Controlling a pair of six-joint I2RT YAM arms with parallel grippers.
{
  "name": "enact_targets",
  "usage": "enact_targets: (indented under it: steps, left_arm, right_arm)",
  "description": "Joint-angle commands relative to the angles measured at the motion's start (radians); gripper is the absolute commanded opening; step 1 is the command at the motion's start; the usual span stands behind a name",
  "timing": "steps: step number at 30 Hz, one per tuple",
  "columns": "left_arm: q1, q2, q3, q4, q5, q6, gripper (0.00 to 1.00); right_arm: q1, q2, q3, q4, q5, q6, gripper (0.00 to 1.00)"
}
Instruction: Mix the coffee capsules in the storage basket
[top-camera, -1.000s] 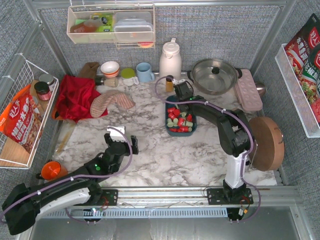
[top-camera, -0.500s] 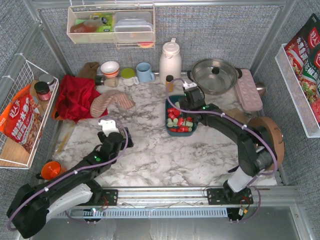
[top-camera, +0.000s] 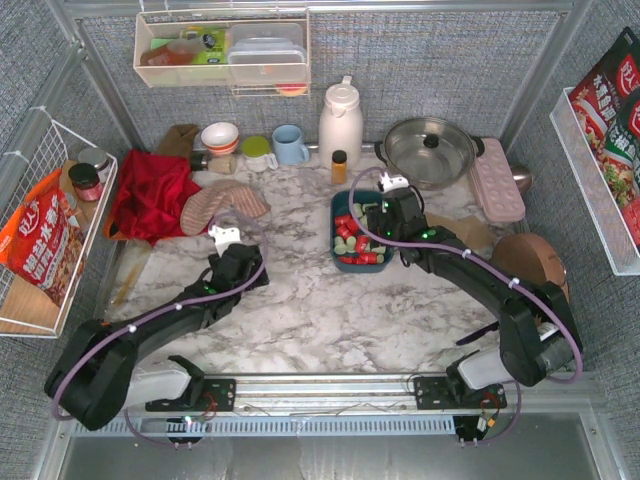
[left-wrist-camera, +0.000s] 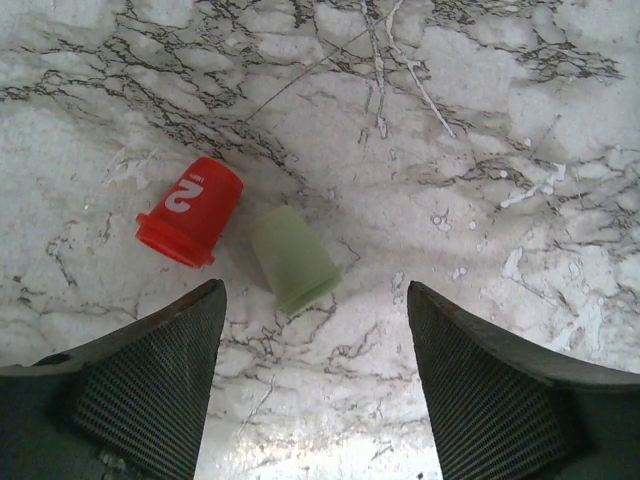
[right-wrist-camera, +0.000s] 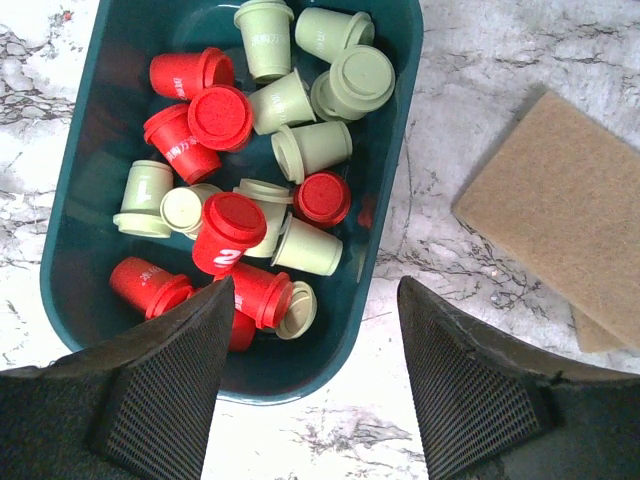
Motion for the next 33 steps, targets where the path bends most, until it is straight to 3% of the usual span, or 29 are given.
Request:
enact_targets:
  steps: [1,8,13,25,29,33]
  left_arm:
    - [0.026,0.075,0.039,0.055,0.03,0.006,0.8]
    - [0.048,0.221,0.126,-0.01,-0.006,-0.062,0.68]
    - [0.048,0.298,0.211,-0.132,-0.031,-0.137,0.68]
    - [0.048,0.378,0.264,-0.249,-0.02,-0.205,0.67]
    - [0.048,0.401,0.274,-0.249,-0.006,-0.2,0.56]
    - [0.048,0.409,0.283,-0.245,0.006,-0.189,0.54]
  right_arm:
    - [0.002,-0.011,0.005,0.024,-0.026,0.016,0.7]
    - [0.002,-0.027,0.003,0.022,-0.036,0.017,0.7]
    - [0.002,-0.028,0.007,0.018,-0.042,0.019,0.7]
    - [0.003,-0.023,0.006,0.019,-0.047,0.021,0.7]
    - [0.002,-0.019,0.009,0.017,-0.048,0.021,0.7]
    - [0.002,-0.016,0.01,0.016,-0.048,0.021,0.7]
